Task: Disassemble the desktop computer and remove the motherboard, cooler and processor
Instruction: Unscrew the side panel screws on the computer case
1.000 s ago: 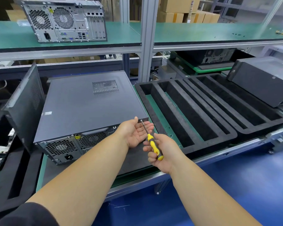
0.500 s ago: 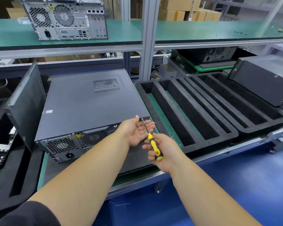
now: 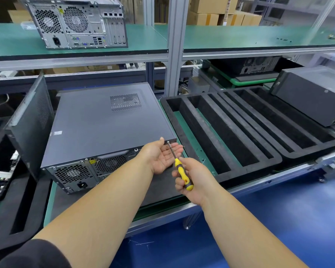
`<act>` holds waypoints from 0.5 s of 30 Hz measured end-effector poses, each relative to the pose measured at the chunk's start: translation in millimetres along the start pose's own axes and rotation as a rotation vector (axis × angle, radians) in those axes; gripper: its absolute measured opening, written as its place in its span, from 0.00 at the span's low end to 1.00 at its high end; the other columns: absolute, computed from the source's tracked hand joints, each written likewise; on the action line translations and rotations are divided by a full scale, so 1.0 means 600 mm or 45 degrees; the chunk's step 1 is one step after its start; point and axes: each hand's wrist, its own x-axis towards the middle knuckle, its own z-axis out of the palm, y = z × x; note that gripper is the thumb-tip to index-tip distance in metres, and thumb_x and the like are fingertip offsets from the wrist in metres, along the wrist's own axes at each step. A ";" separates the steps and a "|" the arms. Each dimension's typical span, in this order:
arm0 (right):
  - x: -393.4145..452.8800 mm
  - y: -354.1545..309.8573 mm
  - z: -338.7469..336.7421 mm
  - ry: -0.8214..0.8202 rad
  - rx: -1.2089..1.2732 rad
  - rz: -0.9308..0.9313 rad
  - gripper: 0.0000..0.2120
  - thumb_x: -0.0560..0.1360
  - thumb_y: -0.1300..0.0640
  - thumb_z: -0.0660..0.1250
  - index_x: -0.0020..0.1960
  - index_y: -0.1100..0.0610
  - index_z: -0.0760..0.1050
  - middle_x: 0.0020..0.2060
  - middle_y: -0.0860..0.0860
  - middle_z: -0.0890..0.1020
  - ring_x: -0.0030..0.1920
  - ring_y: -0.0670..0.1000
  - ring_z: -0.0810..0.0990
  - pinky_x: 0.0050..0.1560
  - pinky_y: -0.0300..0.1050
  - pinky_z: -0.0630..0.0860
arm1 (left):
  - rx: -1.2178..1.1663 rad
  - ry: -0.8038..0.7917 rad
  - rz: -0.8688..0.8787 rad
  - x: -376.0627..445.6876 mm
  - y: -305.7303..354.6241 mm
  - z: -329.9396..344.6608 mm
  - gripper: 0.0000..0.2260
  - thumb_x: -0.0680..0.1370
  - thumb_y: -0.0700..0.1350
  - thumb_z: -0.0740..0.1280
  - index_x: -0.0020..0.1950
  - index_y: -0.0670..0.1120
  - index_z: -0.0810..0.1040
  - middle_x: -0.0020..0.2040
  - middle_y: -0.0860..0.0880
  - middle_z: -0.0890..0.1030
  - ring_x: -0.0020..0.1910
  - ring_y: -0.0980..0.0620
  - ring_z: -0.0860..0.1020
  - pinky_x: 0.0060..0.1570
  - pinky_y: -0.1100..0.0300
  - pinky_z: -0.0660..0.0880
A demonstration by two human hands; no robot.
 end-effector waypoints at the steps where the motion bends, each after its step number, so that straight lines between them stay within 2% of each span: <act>1: -0.001 -0.001 -0.001 -0.006 0.024 0.023 0.14 0.80 0.52 0.62 0.51 0.62 0.79 0.31 0.55 0.78 0.24 0.47 0.70 0.25 0.40 0.70 | 0.001 -0.001 0.002 0.000 0.000 0.000 0.24 0.84 0.53 0.53 0.58 0.33 0.77 0.49 0.37 0.84 0.47 0.43 0.83 0.44 0.55 0.80; 4: -0.003 -0.001 -0.003 0.001 -0.009 0.030 0.15 0.81 0.53 0.60 0.52 0.64 0.80 0.31 0.56 0.80 0.25 0.47 0.72 0.26 0.39 0.71 | 0.003 0.007 0.010 0.000 -0.001 -0.001 0.24 0.84 0.53 0.53 0.59 0.33 0.77 0.52 0.36 0.83 0.49 0.43 0.83 0.45 0.55 0.80; 7: -0.005 -0.002 0.000 0.070 -0.165 -0.044 0.10 0.79 0.53 0.65 0.51 0.60 0.79 0.34 0.54 0.81 0.27 0.48 0.75 0.30 0.40 0.75 | 0.001 0.001 0.017 -0.002 -0.001 0.002 0.24 0.85 0.52 0.53 0.58 0.32 0.76 0.56 0.36 0.81 0.50 0.43 0.82 0.47 0.55 0.79; 10: -0.002 -0.001 -0.002 0.064 -0.287 -0.125 0.08 0.78 0.54 0.68 0.54 0.56 0.77 0.39 0.53 0.80 0.29 0.47 0.76 0.34 0.41 0.75 | 0.000 -0.001 0.011 -0.004 0.000 0.004 0.24 0.85 0.52 0.52 0.58 0.32 0.76 0.56 0.37 0.81 0.49 0.43 0.81 0.47 0.54 0.78; 13: -0.002 -0.003 -0.001 0.047 -0.228 -0.108 0.06 0.76 0.56 0.70 0.50 0.57 0.77 0.37 0.53 0.77 0.27 0.46 0.72 0.30 0.39 0.72 | 0.001 0.004 0.012 -0.005 0.000 0.005 0.24 0.85 0.52 0.52 0.58 0.32 0.76 0.56 0.37 0.81 0.49 0.43 0.82 0.46 0.54 0.78; 15: -0.004 -0.005 0.002 0.035 -0.110 -0.038 0.09 0.77 0.53 0.68 0.47 0.59 0.78 0.34 0.54 0.78 0.26 0.47 0.72 0.27 0.39 0.71 | 0.001 0.003 0.015 -0.004 -0.001 0.004 0.24 0.85 0.52 0.52 0.58 0.32 0.76 0.55 0.36 0.81 0.49 0.43 0.82 0.47 0.54 0.78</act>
